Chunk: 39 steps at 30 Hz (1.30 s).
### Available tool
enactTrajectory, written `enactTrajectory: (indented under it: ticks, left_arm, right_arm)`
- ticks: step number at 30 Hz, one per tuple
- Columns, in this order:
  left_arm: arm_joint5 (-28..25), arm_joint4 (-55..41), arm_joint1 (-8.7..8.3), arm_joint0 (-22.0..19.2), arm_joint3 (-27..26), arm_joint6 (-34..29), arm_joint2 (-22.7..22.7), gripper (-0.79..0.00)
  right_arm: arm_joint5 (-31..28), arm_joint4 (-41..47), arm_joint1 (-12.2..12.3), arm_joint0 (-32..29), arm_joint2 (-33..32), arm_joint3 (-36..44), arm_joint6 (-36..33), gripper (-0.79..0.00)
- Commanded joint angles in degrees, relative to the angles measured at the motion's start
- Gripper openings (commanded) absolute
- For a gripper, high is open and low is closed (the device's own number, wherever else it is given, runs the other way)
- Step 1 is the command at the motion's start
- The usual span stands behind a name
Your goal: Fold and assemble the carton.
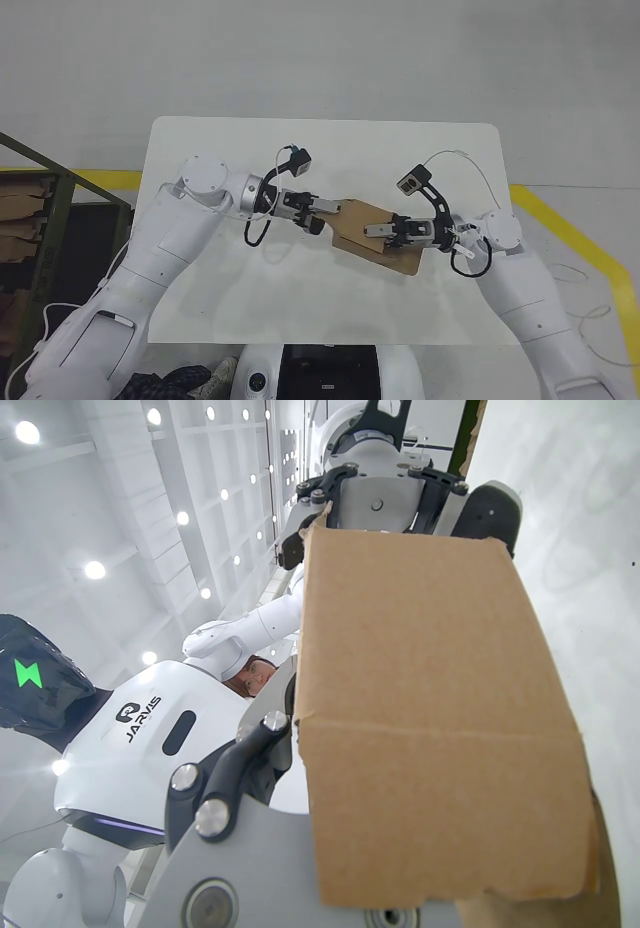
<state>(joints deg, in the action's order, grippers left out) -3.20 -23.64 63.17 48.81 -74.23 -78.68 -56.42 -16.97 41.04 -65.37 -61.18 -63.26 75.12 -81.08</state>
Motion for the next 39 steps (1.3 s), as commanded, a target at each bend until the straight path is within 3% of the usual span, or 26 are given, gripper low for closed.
enactTrajectory:
  ticks: [1, 39]
  left_arm:
    - [0.03, 0.10, -0.05, 0.06, 0.14, 0.04, -0.03, 0.000]
    - [0.13, 1.05, -0.04, 0.46, -0.43, -0.14, 2.00, 0.000]
  right_arm:
    - [0.09, 0.65, 0.01, -0.14, -0.16, 0.17, -0.29, -0.785]
    - [1.84, 4.23, -0.38, -0.52, -0.12, 2.03, -0.43, -0.785]
